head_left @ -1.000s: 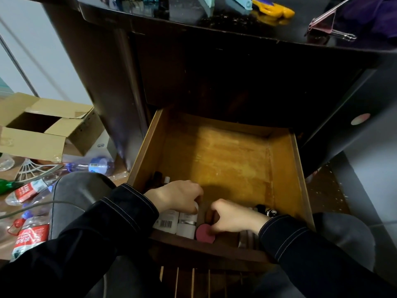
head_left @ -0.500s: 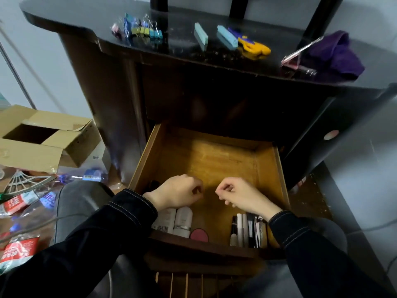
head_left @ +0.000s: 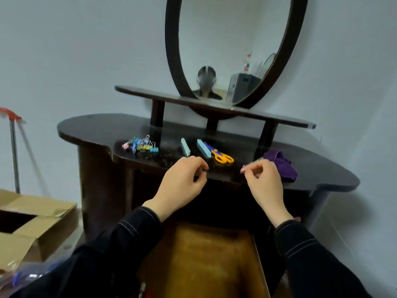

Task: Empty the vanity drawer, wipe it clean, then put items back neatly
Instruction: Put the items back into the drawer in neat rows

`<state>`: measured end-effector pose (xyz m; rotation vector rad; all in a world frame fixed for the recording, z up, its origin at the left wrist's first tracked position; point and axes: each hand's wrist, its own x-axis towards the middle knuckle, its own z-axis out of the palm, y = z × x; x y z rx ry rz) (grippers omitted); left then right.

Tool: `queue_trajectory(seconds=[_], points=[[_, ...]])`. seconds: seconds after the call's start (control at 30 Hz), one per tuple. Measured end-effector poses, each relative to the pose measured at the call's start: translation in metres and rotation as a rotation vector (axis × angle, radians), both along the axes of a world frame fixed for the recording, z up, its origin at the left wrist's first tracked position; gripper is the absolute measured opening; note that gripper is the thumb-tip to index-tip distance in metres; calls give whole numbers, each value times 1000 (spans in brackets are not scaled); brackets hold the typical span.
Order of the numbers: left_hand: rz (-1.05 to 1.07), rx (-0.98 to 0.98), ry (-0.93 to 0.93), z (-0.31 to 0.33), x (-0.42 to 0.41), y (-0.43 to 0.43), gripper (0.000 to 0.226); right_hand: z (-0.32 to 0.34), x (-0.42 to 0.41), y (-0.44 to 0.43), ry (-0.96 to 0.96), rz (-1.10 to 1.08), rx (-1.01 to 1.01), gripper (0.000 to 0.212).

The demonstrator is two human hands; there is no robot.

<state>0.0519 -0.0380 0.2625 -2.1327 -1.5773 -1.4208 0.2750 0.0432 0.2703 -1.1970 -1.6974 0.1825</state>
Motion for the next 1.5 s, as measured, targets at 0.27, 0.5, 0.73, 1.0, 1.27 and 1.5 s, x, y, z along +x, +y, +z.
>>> queue_trajectory(seconds=[0.27, 0.5, 0.73, 1.0, 1.27, 1.5], points=[[272, -189, 251, 19, -17, 57, 34, 17, 11, 44, 299, -38, -288, 34], [214, -324, 268, 13, -26, 85, 34, 29, 15, 66, 196, 124, -460, 7], [349, -300, 135, 23, -27, 103, 38, 29, 6, 77, 130, 173, -422, 7], [465, -452, 251, 31, -11, 135, 56, 28, 3, 81, 98, 187, -391, 7], [499, -480, 83, 35, 15, 168, 91, 26, 3, 83, 122, 180, -392, 7], [297, -499, 179, 33, 22, 174, 42, 27, 4, 81, 167, 176, -391, 9]])
